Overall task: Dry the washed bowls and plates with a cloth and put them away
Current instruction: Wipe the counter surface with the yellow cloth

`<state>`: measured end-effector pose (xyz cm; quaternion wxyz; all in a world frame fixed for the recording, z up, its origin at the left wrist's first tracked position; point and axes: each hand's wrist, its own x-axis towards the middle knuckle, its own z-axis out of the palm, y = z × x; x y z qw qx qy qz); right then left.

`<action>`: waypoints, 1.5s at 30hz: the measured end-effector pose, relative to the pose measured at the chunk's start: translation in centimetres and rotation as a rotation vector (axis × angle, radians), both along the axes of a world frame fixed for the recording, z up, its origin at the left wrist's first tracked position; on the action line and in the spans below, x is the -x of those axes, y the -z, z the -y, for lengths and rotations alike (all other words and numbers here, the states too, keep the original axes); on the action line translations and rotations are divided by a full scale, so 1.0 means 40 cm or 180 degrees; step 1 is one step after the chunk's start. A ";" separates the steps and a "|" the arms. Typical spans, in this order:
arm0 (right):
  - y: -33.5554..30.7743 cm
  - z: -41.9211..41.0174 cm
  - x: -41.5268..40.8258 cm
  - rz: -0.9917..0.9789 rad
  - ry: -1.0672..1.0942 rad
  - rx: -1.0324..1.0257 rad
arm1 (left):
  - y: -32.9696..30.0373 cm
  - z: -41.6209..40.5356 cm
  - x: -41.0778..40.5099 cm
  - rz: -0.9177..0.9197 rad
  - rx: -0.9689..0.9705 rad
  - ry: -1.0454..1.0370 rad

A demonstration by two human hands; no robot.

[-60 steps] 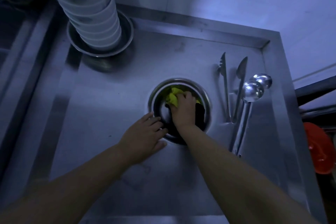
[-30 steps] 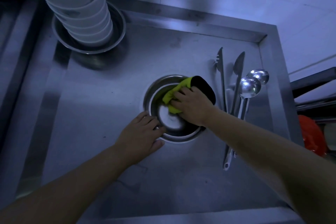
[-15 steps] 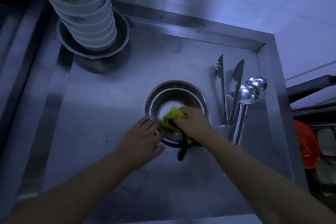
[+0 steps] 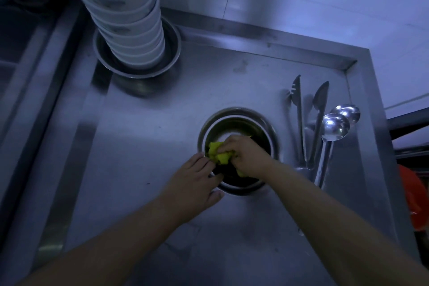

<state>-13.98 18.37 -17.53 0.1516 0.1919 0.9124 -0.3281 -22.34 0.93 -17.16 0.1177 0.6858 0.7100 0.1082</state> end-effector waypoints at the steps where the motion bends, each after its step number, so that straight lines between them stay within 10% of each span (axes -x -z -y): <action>1: -0.011 -0.021 0.000 -0.0110 0.0203 -0.0154 | -0.003 0.001 0.000 0.0011 -0.0011 0.0015; 6: -0.012 -0.026 0.024 -0.0359 0.1404 -0.0216 | -0.010 0.005 0.001 -0.0043 -0.0031 -0.0002; 15: -0.003 0.028 -0.021 0.0278 -0.0169 -0.0070 | -0.018 0.006 -0.010 -0.0107 -0.0037 -0.0068; 22: -0.031 0.003 0.034 -0.1039 0.1671 -0.0470 | -0.015 0.004 -0.013 -0.0238 -0.0118 -0.0063; 30: -0.077 -0.015 -0.018 -0.0322 0.0078 -0.0032 | -0.011 0.008 -0.019 -0.0299 0.0004 -0.0047; 33: -0.120 -0.052 -0.050 -0.0521 0.0227 -0.0709 | -0.015 0.006 -0.012 -0.0401 0.0052 0.0043; 38: -0.084 -0.006 -0.081 0.0856 -0.0628 -0.2114 | -0.029 -0.007 -0.008 -0.0514 0.0229 0.0251; 45: -0.108 0.054 -0.127 0.0475 0.0022 -0.0751 | -0.043 0.002 -0.008 -0.0608 0.0176 0.0268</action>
